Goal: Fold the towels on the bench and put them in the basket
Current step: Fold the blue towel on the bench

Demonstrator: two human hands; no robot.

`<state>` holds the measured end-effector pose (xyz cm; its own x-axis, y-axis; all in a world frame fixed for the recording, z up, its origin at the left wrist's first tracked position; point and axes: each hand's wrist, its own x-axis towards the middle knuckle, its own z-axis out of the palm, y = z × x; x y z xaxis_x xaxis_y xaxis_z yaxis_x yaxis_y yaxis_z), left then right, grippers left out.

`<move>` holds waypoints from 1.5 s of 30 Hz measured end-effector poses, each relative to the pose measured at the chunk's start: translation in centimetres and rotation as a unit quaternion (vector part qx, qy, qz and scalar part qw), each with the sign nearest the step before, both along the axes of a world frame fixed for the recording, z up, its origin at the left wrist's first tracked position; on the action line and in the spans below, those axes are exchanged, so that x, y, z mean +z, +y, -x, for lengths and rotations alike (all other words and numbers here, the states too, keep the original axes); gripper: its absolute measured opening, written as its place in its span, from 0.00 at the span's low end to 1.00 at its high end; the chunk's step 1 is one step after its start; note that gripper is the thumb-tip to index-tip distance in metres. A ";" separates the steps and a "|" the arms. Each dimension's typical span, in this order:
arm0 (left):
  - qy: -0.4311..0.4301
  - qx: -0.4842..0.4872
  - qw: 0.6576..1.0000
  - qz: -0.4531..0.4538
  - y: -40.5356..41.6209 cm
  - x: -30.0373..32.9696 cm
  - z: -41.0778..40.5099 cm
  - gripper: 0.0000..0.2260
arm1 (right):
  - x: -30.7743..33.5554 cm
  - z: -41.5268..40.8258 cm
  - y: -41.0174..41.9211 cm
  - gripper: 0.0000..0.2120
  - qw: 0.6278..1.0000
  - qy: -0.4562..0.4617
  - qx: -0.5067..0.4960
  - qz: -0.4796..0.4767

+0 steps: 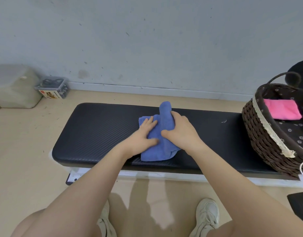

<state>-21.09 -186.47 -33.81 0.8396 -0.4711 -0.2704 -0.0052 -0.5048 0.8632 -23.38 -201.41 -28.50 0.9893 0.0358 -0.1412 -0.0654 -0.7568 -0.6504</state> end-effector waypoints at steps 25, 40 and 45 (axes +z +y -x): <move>-0.089 0.029 0.981 -0.170 2.8 1.2 -4.9 0.15 | -3.7 3.1 0.2 0.43 0.970 -0.059 0.219 0.092; -0.078 0.117 0.978 -0.156 3.3 0.8 -2.3 0.16 | -4.9 1.6 -3.7 0.18 0.992 -0.035 0.049 -0.111; -0.026 0.080 0.993 -0.087 3.7 0.8 -2.0 0.23 | -2.9 1.1 -4.6 0.19 0.981 0.102 0.038 -0.159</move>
<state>-19.05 -182.74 -32.96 0.9150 -0.2795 -0.2910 0.0458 -0.6446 0.7632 -24.45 -205.99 -31.41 0.9340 0.1831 -0.3067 -0.1704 -0.5263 -0.8331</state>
